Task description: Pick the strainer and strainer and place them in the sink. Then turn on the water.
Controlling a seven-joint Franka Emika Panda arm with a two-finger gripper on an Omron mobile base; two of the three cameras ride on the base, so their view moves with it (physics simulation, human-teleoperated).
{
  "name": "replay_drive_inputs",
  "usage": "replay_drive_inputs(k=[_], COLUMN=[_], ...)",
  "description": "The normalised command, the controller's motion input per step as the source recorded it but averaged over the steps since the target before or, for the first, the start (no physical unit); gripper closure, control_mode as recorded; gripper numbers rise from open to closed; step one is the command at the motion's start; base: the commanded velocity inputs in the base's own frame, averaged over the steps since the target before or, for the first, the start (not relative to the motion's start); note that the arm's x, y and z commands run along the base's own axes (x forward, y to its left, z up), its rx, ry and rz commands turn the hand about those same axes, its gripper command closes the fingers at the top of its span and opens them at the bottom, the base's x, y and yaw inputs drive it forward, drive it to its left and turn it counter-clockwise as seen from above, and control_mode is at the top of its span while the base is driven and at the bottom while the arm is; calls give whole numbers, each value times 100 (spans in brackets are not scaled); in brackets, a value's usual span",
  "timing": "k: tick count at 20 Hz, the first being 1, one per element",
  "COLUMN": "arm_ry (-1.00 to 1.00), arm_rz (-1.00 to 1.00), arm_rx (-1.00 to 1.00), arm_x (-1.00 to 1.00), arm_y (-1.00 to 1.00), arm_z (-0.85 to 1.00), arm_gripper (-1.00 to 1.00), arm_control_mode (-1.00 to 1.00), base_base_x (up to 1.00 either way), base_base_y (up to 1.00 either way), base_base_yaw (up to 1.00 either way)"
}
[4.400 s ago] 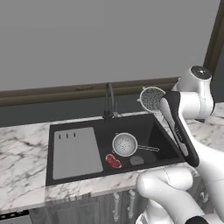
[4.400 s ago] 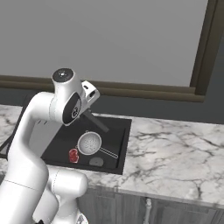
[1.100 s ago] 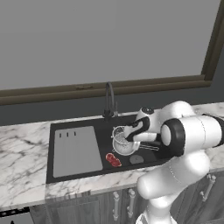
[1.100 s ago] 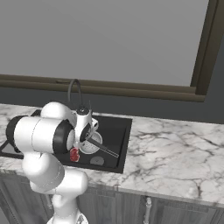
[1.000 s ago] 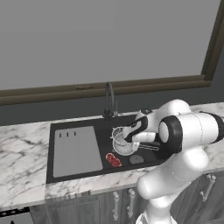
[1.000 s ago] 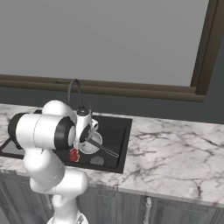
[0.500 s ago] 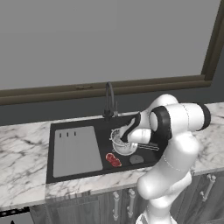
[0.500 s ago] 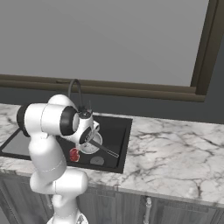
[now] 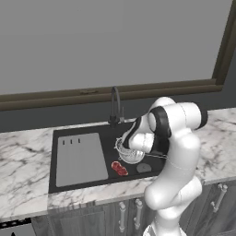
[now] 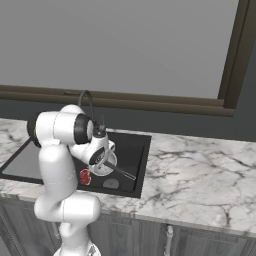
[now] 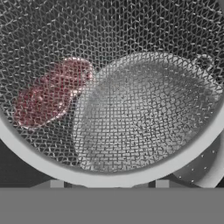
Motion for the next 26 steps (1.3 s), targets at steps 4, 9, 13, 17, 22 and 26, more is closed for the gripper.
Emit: replay_drive_inputs(k=[4, 9, 13, 17, 22, 26], arm_ry=[0, 0, 0, 0, 0, -3], arm_rz=[0, 0, 0, 0, 0, 0], arm_rx=[0, 0, 0, 0, 0, 0], arm_x=[7, 1, 1, 7, 1, 0], arm_y=[0, 0, 0, 0, 0, 0], arm_z=[-31, -26, -23, -17, -4, 0], arm_gripper=[100, 100, 100, 100, -100, -100], arm_control_mode=[-100, -100, -100, -100, -100, -100], base_base_x=[0, 0, 0, 0, 0, 0], base_base_y=[0, 0, 0, 0, 0, 0], base_base_yaw=[0, 0, 0, 0, 0, 0])
